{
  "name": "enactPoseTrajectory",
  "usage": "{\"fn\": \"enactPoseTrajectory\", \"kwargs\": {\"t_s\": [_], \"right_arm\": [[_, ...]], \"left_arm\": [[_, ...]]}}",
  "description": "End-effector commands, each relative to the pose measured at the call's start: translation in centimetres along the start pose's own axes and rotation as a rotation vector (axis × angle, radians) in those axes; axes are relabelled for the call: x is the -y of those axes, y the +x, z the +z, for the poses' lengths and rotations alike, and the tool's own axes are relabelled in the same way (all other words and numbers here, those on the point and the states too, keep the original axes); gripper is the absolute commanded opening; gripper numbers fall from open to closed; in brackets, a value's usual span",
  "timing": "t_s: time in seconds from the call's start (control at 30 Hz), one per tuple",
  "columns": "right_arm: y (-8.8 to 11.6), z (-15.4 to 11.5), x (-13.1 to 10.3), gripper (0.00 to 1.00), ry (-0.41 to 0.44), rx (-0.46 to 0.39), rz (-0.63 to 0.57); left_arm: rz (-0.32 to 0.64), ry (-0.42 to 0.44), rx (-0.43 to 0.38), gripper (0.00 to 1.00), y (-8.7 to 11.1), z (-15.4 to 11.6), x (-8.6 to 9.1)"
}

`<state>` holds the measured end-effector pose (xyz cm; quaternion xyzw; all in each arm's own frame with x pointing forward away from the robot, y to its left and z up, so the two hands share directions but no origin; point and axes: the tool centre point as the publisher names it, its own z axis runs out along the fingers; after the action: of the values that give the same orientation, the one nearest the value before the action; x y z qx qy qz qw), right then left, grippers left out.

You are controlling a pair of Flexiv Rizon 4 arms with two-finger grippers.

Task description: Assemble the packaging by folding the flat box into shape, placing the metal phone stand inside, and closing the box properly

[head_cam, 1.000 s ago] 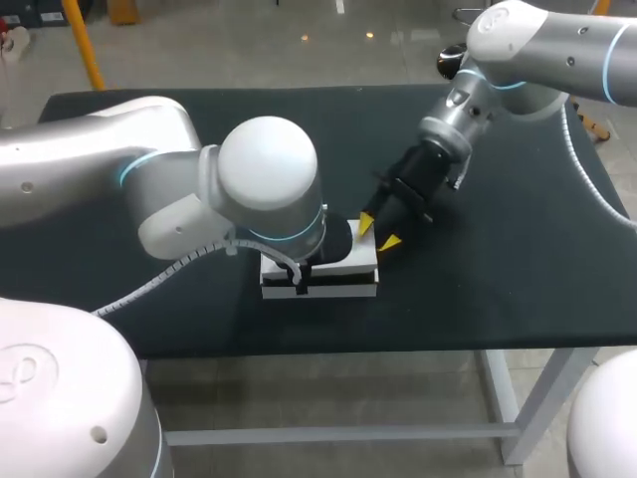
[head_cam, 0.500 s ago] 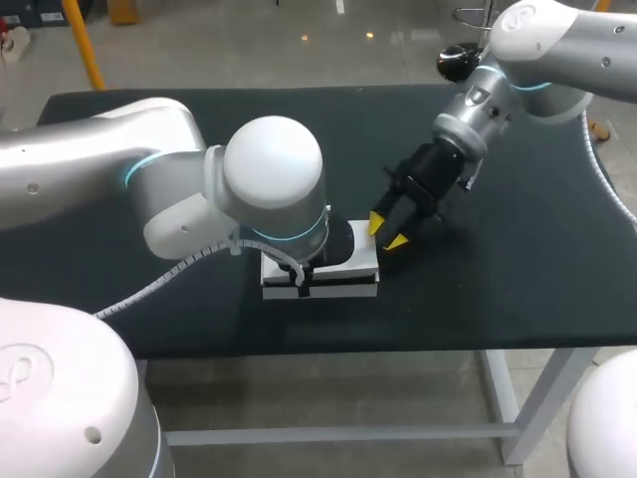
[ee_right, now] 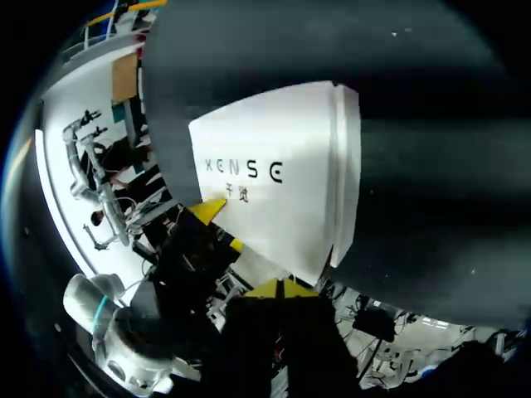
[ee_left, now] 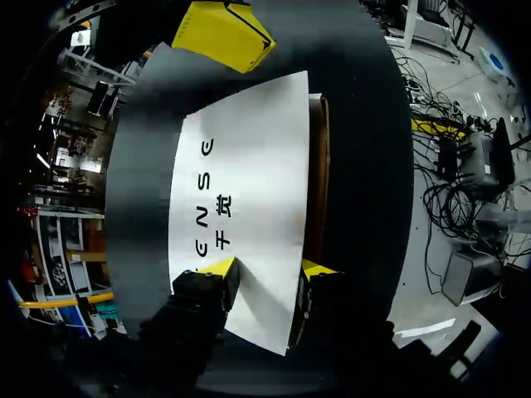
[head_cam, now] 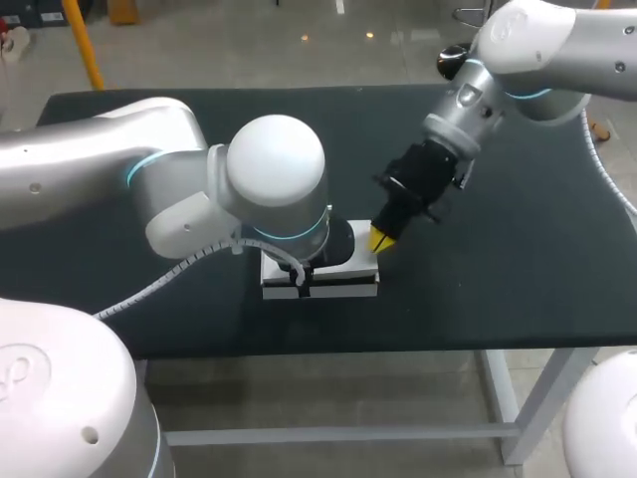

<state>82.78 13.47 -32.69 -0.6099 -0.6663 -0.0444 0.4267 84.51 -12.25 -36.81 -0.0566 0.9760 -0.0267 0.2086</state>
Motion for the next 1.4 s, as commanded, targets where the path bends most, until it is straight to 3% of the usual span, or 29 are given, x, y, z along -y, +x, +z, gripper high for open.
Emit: {"fn": "enactPoseTrajectory", "kwargs": {"t_s": [0.03,0.47,1.4], "right_arm": [[-0.3,0.7,1.0,0.0,-0.196,0.006,-0.009],[-1.0,1.7,0.4,0.0,-0.245,0.021,-0.02],[-1.5,2.2,-0.6,0.0,-0.244,0.021,-0.009]], "left_arm": [[-0.002,-0.008,0.001,0.46,0.2,0.2,0.2],[-0.001,-0.012,-0.01,0.46,0.2,0.4,0.2],[0.011,-0.012,-0.021,0.48,0.4,-0.1,-0.1]]}}
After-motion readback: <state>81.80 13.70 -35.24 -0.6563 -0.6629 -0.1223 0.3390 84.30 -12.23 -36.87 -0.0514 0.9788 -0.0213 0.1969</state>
